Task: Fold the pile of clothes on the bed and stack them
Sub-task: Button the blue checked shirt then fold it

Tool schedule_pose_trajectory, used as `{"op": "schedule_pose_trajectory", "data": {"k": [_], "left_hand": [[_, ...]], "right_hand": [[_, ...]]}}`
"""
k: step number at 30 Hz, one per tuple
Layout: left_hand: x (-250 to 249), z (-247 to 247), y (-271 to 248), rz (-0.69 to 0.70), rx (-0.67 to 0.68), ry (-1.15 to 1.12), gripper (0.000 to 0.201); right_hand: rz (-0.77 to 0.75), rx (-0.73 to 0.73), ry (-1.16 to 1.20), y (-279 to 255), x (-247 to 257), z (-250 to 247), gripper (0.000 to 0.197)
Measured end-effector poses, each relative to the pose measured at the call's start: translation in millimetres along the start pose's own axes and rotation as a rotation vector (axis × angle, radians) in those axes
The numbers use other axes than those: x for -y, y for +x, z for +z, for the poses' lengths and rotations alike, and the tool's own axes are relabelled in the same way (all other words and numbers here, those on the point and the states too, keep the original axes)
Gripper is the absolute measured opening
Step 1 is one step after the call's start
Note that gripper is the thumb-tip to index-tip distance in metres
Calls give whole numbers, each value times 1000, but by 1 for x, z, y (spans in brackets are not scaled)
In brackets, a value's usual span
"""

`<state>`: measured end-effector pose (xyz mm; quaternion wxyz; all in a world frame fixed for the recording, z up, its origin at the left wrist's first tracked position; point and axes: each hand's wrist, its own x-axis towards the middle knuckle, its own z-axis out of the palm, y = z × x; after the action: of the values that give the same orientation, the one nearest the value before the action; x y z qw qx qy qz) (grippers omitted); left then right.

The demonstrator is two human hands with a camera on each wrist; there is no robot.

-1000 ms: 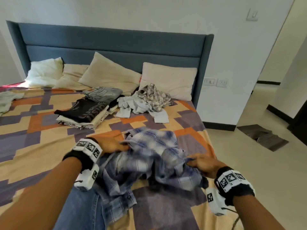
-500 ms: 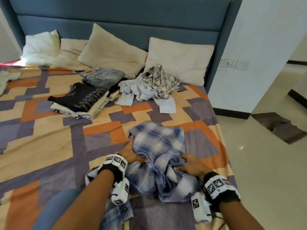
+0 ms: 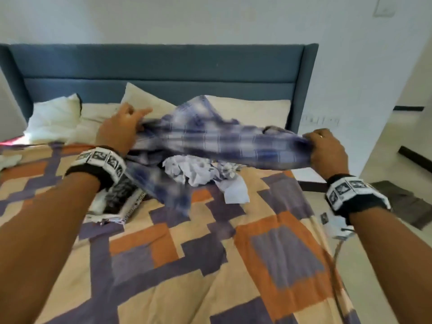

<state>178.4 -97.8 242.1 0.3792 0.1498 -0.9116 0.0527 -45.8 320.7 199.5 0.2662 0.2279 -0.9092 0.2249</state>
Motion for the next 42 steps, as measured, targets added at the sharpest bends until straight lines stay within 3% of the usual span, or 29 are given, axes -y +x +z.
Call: {"op": "schedule_pose_trajectory", "data": {"k": [2,4,8,11,14,15,17,19,21,22,25,27,30,32,37,39,42], "left_hand": [[12,-6,-31,195,123,-35,42],[14,-2,-72,308,320,-126,34],[-1,-3,-143,242,728,-260,24],[-26,-12,-196,319,1104,-226,25],[-54,-21,-238,320,1310,-263,28],[-63,-25,-246,306,1395,-262,24],[-88,-32,-256,275,1599,-223,11],[-109,-32,-259,246,1717,-116,19],[-128,-30,-259,242,1700,-72,36],[-137,-28,-258,200,1707,-145,42],[-169,-25,-257,-27,1785,-506,43],[-190,-16,-260,-41,1684,-597,40],[-216,16,-287,-5,1416,-507,54],[-232,35,-319,-78,1325,-402,65],[-257,41,-376,-175,1301,-312,68],[-259,40,-381,-176,1295,-346,66],[-257,39,-378,-147,1311,-350,62]], "right_hand": [[-98,36,-100,-21,-7,9,35],[-58,114,-130,-58,-12,23,38],[118,312,-113,-141,-29,34,46],[142,232,-56,-213,-41,22,40],[153,161,36,-279,-63,8,45],[164,217,42,-296,-76,9,46],[186,473,9,-318,-102,12,46],[193,798,-126,-333,-120,17,50],[245,962,-205,-335,-124,18,46],[304,916,-192,-333,-120,15,40],[421,578,15,-319,-109,16,20],[462,460,101,-310,-99,21,23],[627,532,53,-311,-92,36,45],[717,580,85,-317,-94,45,52],[862,296,385,-331,-107,36,27],[901,148,394,-343,-109,27,27],[1006,124,328,-365,-108,25,35]]}}
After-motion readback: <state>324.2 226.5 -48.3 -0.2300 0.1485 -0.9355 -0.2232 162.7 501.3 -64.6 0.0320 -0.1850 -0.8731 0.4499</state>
